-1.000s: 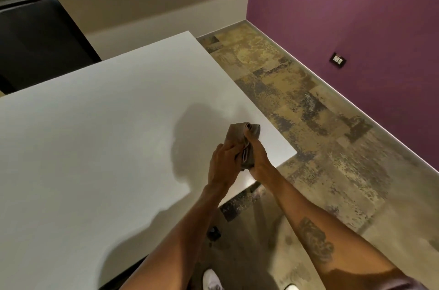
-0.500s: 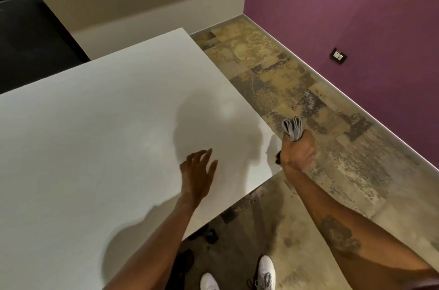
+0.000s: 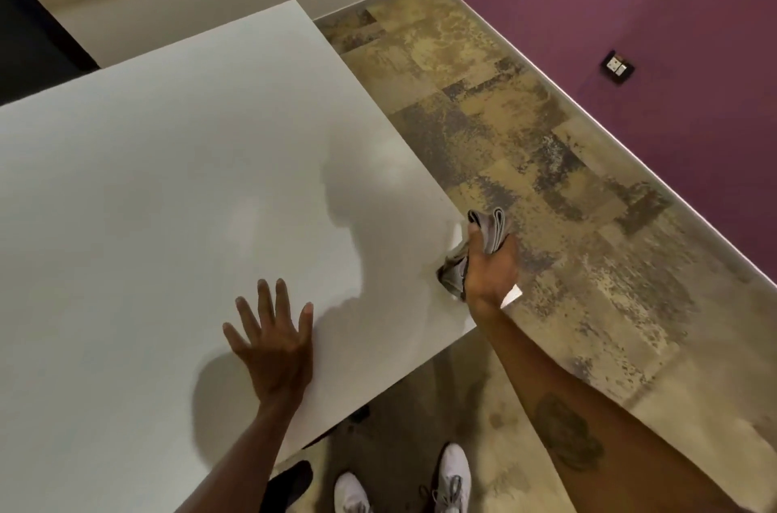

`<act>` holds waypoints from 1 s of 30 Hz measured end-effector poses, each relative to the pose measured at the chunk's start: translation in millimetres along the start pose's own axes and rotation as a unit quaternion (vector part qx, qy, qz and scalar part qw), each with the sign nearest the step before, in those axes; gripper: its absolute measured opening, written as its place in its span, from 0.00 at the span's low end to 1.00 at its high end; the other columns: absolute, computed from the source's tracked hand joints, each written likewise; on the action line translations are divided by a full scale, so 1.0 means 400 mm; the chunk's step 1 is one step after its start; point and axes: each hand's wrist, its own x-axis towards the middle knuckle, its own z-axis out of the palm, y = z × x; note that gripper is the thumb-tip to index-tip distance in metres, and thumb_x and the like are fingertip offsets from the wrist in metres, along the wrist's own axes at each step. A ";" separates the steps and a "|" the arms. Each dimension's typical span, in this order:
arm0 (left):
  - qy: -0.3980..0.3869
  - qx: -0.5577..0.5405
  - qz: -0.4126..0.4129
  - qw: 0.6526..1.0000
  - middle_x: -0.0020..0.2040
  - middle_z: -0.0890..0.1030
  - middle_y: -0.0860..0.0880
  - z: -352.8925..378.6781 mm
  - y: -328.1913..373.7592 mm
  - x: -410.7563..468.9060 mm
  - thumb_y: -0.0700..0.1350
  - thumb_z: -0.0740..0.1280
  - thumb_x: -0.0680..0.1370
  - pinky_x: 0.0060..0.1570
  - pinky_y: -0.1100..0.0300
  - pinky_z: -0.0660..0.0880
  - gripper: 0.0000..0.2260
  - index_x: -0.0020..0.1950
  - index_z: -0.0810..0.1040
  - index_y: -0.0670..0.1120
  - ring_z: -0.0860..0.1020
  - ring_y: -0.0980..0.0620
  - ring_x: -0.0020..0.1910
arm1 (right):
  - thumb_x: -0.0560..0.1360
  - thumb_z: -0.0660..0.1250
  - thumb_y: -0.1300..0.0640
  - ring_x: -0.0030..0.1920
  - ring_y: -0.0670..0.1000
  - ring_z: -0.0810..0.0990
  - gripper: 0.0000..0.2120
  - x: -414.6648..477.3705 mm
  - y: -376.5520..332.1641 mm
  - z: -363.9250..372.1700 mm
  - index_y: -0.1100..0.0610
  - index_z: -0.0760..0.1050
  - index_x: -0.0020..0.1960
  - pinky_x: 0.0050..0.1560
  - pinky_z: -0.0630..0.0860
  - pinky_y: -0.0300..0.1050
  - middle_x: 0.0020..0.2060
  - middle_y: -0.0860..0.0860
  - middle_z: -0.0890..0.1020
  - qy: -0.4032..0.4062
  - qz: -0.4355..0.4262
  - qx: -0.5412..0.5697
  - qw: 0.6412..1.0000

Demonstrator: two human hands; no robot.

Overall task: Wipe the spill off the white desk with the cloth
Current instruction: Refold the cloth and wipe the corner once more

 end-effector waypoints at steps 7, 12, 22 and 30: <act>0.000 -0.048 0.000 0.999 0.84 0.53 0.48 0.009 -0.005 0.003 0.65 0.44 0.82 0.79 0.34 0.46 0.32 0.84 0.54 0.52 0.49 0.41 0.83 | 0.81 0.63 0.48 0.45 0.51 0.72 0.16 0.061 -0.028 0.095 0.61 0.71 0.57 0.44 0.66 0.39 0.46 0.52 0.75 -0.027 -0.041 0.038 0.998; 0.000 -0.052 0.001 0.999 0.84 0.52 0.47 0.011 -0.006 0.009 0.66 0.39 0.82 0.79 0.34 0.46 0.34 0.84 0.53 0.51 0.47 0.41 0.84 | 0.82 0.63 0.49 0.60 0.53 0.73 0.23 0.134 -0.087 0.179 0.64 0.68 0.69 0.48 0.63 0.31 0.63 0.61 0.77 -0.068 -0.037 0.061 0.995; -0.006 -0.044 -0.014 0.999 0.84 0.54 0.48 0.015 -0.005 0.015 0.66 0.42 0.82 0.79 0.34 0.47 0.33 0.83 0.56 0.51 0.48 0.41 0.84 | 0.81 0.63 0.51 0.52 0.59 0.78 0.18 0.169 -0.153 0.330 0.66 0.71 0.61 0.47 0.72 0.46 0.53 0.61 0.79 -0.055 -0.104 0.033 0.992; 0.003 -0.039 -0.008 0.999 0.84 0.56 0.48 0.019 -0.007 0.018 0.63 0.50 0.81 0.79 0.34 0.49 0.32 0.83 0.58 0.50 0.49 0.42 0.84 | 0.81 0.64 0.50 0.52 0.57 0.79 0.18 0.204 -0.215 0.428 0.65 0.72 0.61 0.46 0.73 0.46 0.54 0.60 0.79 -0.086 -0.127 0.043 0.987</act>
